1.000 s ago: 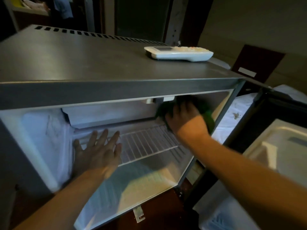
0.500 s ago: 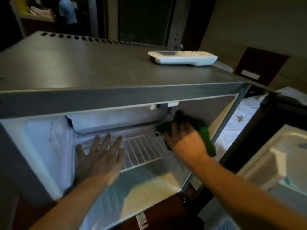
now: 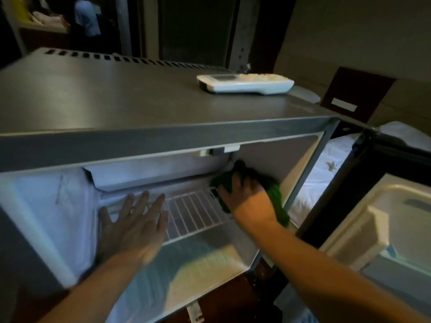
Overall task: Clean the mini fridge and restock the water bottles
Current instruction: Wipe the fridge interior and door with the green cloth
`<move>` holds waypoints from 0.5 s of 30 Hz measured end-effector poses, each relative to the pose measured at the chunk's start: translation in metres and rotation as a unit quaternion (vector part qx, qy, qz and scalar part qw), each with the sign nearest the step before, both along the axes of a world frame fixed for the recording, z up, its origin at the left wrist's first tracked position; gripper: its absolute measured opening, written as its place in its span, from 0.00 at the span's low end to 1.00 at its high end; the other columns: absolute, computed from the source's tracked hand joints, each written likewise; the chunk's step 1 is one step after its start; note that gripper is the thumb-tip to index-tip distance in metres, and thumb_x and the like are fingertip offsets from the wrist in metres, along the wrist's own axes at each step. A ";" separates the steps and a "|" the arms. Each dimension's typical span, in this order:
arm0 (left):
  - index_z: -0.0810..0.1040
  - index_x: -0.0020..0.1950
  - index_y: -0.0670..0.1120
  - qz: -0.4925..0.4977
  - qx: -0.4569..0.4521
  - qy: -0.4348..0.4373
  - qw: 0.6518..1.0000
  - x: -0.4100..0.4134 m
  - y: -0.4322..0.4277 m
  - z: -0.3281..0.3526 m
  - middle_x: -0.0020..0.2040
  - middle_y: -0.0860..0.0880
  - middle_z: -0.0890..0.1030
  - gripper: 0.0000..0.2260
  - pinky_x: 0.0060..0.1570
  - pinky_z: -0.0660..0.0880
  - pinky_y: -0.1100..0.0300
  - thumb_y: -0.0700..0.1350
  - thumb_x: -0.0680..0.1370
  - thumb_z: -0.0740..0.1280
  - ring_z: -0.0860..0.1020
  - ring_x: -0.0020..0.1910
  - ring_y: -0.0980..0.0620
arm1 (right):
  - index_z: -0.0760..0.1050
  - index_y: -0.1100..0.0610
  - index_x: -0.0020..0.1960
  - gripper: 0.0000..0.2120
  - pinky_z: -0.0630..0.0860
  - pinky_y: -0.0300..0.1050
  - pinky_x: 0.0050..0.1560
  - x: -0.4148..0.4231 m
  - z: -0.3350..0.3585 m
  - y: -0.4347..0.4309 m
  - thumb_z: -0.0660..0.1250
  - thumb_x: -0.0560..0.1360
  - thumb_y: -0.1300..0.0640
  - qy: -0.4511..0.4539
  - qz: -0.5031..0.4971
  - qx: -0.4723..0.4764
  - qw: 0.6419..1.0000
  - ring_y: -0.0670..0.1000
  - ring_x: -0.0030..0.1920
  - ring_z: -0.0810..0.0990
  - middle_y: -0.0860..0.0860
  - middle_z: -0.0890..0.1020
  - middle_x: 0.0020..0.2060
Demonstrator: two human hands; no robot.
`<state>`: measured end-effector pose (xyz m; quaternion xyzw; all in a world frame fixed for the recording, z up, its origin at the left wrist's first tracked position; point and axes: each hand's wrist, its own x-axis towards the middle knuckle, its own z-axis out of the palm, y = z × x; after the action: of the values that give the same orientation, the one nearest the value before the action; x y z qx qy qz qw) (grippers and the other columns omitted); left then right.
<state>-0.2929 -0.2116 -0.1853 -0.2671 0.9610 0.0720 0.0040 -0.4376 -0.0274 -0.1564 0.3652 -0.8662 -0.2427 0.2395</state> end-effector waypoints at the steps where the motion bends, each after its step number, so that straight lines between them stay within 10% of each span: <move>1: 0.42 0.76 0.65 0.004 0.012 0.004 1.000 -0.001 0.000 0.001 0.79 0.59 0.41 0.23 0.72 0.45 0.38 0.61 0.80 0.41 0.42 0.78 0.54 | 0.84 0.50 0.45 0.15 0.78 0.48 0.36 -0.001 -0.001 0.001 0.60 0.68 0.56 -0.005 0.013 -0.004 1.000 0.60 0.32 0.80 0.62 0.83 0.43; 7: 0.40 0.76 0.66 0.002 0.005 -0.001 1.000 0.001 0.006 0.000 0.79 0.59 0.41 0.23 0.73 0.44 0.37 0.61 0.81 0.42 0.42 0.78 0.54 | 0.82 0.58 0.54 0.22 0.80 0.61 0.47 -0.027 0.075 -0.021 0.75 0.60 0.57 0.066 0.010 -0.091 0.994 0.66 0.50 0.82 0.63 0.83 0.51; 15: 0.41 0.77 0.63 -0.005 0.006 -0.010 1.000 -0.001 -0.001 -0.005 0.79 0.58 0.41 0.23 0.72 0.44 0.37 0.59 0.81 0.41 0.41 0.78 0.54 | 0.60 0.42 0.71 0.27 0.74 0.52 0.52 0.011 0.003 -0.024 0.63 0.74 0.43 -0.241 -0.082 -0.195 0.947 0.62 0.58 0.75 0.56 0.70 0.64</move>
<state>-0.2940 -0.2129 -0.1901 -0.2629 0.9618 0.0750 0.0154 -0.4267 -0.0517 -0.1531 0.2867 -0.9555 0.0072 0.0693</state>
